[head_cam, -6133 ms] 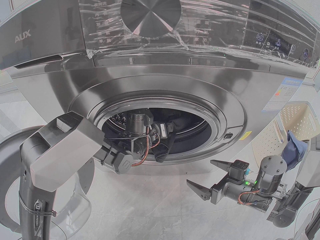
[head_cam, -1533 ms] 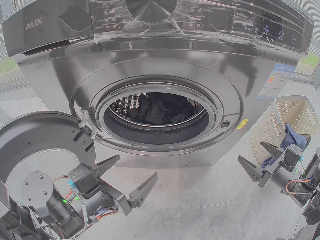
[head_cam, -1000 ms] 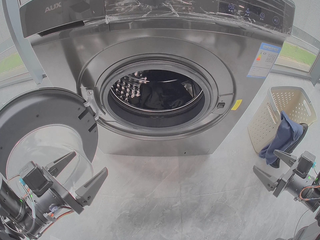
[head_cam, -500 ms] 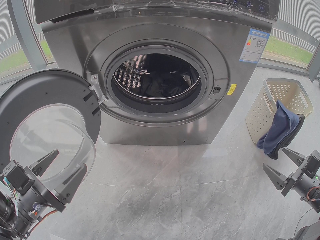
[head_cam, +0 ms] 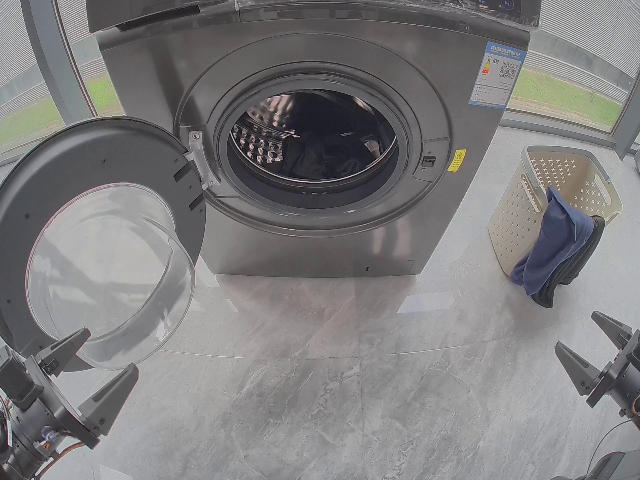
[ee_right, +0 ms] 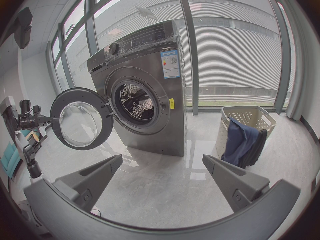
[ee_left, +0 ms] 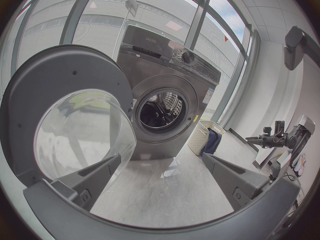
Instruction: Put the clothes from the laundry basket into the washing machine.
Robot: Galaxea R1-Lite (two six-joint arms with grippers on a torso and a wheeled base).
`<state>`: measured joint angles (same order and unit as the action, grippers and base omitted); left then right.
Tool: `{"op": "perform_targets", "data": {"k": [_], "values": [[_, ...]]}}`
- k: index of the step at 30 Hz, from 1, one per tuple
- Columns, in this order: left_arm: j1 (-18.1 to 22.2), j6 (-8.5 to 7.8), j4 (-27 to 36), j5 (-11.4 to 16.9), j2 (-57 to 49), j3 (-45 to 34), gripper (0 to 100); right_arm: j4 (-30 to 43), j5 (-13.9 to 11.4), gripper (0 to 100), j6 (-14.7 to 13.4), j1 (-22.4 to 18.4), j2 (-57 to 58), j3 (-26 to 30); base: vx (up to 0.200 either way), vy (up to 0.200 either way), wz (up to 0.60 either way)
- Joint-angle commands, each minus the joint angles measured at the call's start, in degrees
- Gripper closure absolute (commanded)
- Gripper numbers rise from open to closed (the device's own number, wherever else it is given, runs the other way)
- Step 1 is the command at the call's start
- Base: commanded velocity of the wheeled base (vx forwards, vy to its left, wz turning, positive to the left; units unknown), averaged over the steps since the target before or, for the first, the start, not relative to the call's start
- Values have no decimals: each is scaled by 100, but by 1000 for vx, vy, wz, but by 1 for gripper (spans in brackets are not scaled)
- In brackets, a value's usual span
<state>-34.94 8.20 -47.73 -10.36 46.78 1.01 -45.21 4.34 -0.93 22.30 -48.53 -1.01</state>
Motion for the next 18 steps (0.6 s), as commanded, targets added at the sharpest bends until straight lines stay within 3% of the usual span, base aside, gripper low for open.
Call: {"op": "perform_targets", "data": {"k": [1, 7, 16, 18], "values": [[435, -21, 791, 447, -1294, -101, 0, 751, -3, 0, 5, -217, 1214, 84, 0, 0, 0], [971, -47, 1556, 702, -2225, -101, 0, 1516, -21, 0, -4, -481, 2085, 13, -200, 0, 0], [1841, -47, 3199, 887, -3711, -101, 0, 2421, -30, 0, -48, -894, 3192, 5, 0, 0, 0], [1965, -47, 3507, 878, -3878, -101, 0, 2667, -21, 0, -74, -1105, 3447, 13, 0, -200, 0]]}}
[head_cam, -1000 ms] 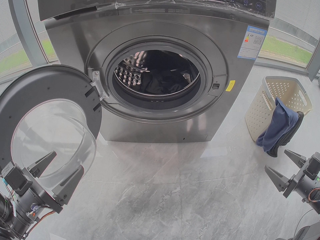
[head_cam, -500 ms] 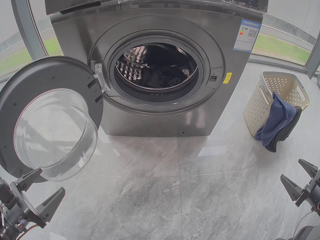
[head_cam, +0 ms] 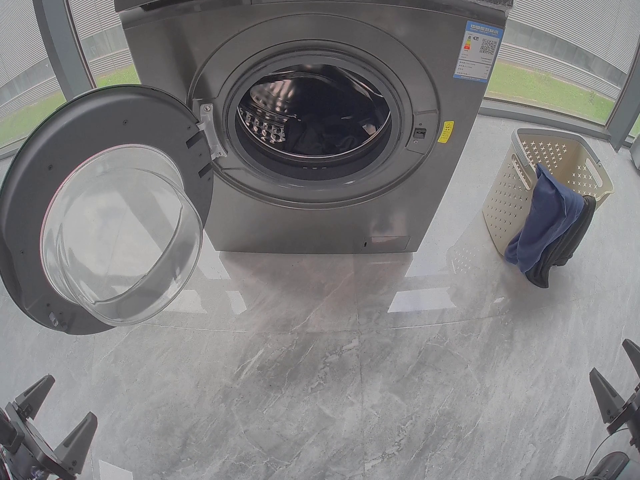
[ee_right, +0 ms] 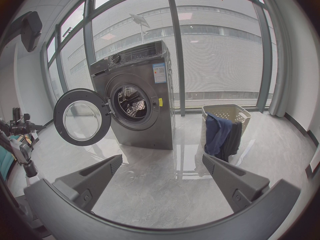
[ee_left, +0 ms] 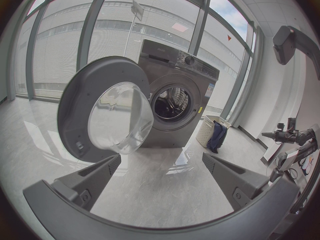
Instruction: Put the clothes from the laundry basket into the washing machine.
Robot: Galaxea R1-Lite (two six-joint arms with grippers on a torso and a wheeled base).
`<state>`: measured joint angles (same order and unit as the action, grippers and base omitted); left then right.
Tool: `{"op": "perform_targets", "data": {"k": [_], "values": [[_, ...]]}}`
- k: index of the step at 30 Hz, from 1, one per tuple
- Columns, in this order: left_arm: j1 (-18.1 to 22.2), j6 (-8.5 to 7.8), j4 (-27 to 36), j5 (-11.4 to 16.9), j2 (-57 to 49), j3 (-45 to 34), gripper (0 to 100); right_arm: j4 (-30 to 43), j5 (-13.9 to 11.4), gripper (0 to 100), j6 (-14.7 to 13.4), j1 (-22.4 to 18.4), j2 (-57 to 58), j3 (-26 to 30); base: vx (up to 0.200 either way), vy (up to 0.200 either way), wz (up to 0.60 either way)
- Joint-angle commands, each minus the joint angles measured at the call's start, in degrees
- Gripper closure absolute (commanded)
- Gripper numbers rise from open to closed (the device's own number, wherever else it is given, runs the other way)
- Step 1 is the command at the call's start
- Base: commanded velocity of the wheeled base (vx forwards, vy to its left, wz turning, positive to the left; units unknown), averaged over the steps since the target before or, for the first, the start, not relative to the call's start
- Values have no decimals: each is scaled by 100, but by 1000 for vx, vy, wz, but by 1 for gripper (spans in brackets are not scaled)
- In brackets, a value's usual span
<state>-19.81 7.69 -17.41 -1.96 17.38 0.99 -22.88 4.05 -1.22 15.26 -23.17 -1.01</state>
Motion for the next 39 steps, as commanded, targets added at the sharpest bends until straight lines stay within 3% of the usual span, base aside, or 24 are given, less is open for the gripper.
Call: {"op": "perform_targets", "data": {"k": [1, 4, 7, 10, 13, 16, 17, 19, 21, 22, 23, 24, 25, 27, 29, 31, 32, 39], "values": [[522, 4, 581, 38, -1009, -99, 0, 548, 0, 0, -63, -559, 1034, 40, 0, -200, 0], [680, -22, 695, 38, -1106, -99, 0, 794, -71, 0, -71, -832, 1333, 101, 0, -200, 0], [935, -303, 923, 108, -1220, -99, 0, 1471, -150, 0, -133, -911, 1860, 101, 0, -200, 0], [953, -426, 1108, 73, -1220, -99, 0, 1532, -150, 0, -212, -911, 1825, 101, 0, 0, 0], [1190, -541, 1310, 100, -1220, -99, 0, 1638, 52, 0, -256, -929, 1808, 101, 0, 0, 0], [1691, -664, 1337, 152, -1273, -99, 0, 1901, 70, 0, -142, -1421, 1913, 101, 0, 0, 0], [1796, -655, 1345, 223, -1360, -99, 0, 1910, -80, 0, -107, -1623, 1992, 101, 0, 0, 0], [1919, -602, 1363, 627, -1694, -99, 0, 1945, -457, 0, -107, -1693, 2168, 101, 0, 0, 0], [1946, -629, 1354, 776, -1738, -99, 0, 1945, -493, 0, -98, -1649, 2265, 101, 0, 0, 0], [1955, -690, 1354, 855, -1738, -99, 0, 2007, -273, 0, -71, -1614, 2317, 101, 0, 0, 0], [1955, -708, 1354, 706, -1738, -99, 0, 2112, 8, 0, -45, -1614, 2317, 101, 0, 0, 0], [1955, -708, 1354, 706, -1738, -99, 0, 2112, 8, 0, -45, -1614, 2317, 101, 0, 0, 0], [1946, -778, 1504, 258, -1738, -99, 0, 2139, 79, 0, -159, -1614, 2317, 101, 0, 0, 0], [1946, -664, 1925, -15, -1738, -72, 0, 2156, 79, 0, -168, -1614, 2317, 101, 0, 0, 0], [1946, -664, 1934, 3, -1738, -46, 0, 2235, -53, 0, -54, -1605, 2317, 101, 0, 0, 0], [1937, -716, 1776, 29, -1738, -99, 0, 2288, -440, 0, 342, -1605, 2317, 101, 0, 0, 0], [1937, -716, 1758, 64, -1738, -99, 0, 2350, -545, 0, 350, -1597, 2317, 92, 0, 0, 0], [1937, -629, 1750, 144, -1738, -90, 0, 2279, -414, 0, 201, -1605, 2317, 101, 0, 0, 0]]}}
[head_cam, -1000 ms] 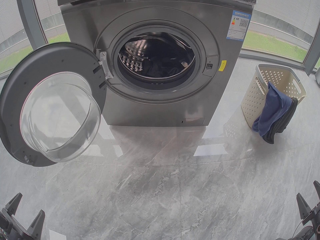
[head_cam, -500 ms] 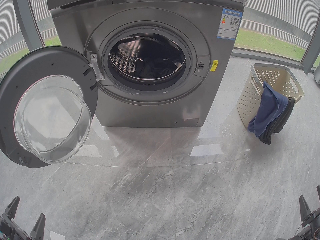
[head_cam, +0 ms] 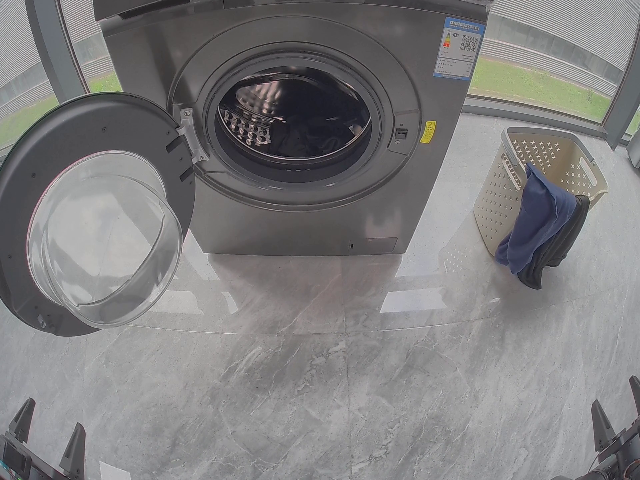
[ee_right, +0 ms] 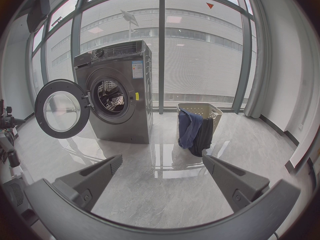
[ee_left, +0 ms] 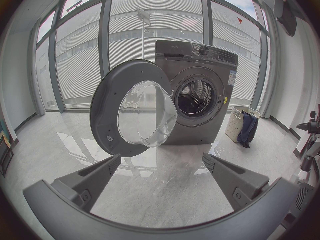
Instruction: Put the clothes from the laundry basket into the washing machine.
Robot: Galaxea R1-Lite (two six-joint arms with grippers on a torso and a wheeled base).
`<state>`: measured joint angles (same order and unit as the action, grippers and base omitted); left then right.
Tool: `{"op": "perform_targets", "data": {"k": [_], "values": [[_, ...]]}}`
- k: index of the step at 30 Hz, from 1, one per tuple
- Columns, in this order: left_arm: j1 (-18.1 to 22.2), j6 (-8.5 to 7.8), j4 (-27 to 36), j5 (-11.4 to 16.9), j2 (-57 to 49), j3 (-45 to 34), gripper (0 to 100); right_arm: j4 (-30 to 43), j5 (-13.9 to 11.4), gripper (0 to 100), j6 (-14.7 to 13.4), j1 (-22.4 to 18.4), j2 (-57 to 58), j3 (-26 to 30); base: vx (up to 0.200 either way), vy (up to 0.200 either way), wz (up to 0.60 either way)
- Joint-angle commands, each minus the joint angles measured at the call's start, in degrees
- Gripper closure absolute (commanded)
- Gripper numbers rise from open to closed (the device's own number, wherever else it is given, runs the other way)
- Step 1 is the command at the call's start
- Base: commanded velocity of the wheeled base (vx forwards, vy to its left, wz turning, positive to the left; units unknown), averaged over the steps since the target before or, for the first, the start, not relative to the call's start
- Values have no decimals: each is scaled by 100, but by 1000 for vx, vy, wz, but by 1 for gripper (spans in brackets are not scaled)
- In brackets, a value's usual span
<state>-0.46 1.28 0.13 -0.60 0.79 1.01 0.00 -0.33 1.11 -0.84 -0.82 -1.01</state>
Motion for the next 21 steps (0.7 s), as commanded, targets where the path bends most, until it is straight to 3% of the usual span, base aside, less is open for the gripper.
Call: {"op": "perform_targets", "data": {"k": [1, 4, 21], "values": [[2, 4, -5, 16, -79, -92, 0, -9, 24, 0, -41, 5, 82, 101, 0, 0, 0], [2, 4, -5, 7, -79, -101, 0, 0, -2, 0, -32, 14, 82, 101, 0, 0, 0], [11, -75, -5, 7, -79, -101, 0, 0, -2, 0, -32, 23, 82, 101, 0, -200, 0]]}}
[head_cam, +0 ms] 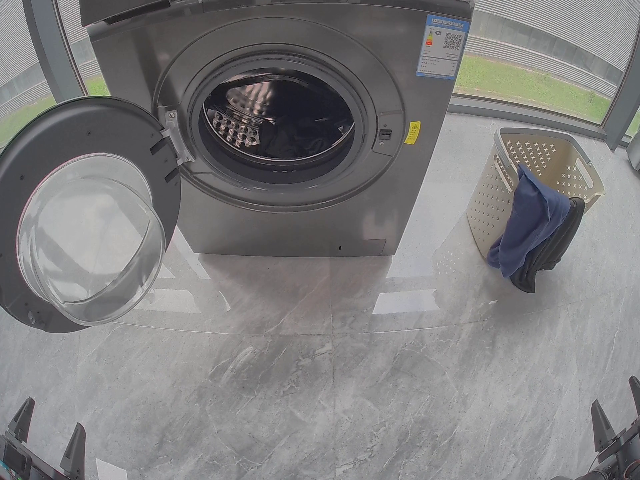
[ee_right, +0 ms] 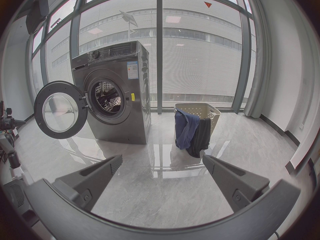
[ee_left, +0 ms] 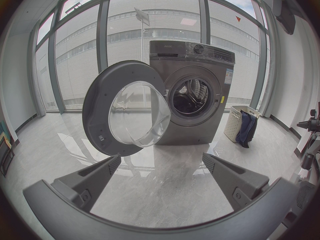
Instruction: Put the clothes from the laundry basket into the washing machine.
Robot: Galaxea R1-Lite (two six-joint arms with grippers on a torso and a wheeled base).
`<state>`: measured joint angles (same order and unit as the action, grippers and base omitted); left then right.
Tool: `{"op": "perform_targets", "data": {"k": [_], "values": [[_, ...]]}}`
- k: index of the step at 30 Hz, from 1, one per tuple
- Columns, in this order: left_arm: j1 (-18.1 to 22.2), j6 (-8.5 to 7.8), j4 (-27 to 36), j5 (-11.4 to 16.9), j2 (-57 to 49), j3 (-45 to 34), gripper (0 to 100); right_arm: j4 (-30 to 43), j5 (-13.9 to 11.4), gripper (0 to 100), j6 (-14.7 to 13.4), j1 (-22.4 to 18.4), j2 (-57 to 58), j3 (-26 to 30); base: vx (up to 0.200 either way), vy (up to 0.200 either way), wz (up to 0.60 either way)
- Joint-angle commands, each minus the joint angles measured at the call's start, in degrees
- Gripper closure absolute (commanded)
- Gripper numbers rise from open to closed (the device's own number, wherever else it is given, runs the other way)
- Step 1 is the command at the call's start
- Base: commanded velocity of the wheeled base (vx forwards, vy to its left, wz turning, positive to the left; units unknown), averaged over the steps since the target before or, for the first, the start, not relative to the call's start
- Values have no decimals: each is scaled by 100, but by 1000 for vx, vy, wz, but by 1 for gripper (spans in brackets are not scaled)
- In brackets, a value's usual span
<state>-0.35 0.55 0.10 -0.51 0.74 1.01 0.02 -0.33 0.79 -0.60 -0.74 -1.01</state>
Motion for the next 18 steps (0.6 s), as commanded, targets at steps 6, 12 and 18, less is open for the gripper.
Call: {"op": "perform_targets", "data": {"k": [6, 12, 18], "values": [[-9, 42, 8, 7, -74, -92, 0, -2, -2, 0, 0, -2, 74, 101, 0, -33, 0], [-9, 33, -1, -2, -74, -92, 0, -2, -2, 0, 0, -2, 74, 101, 0, -167, 0], [-9, 103, -1, -28, -74, -92, 0, -2, -2, 0, 0, -2, 74, 101, 0, -133, 0]]}}
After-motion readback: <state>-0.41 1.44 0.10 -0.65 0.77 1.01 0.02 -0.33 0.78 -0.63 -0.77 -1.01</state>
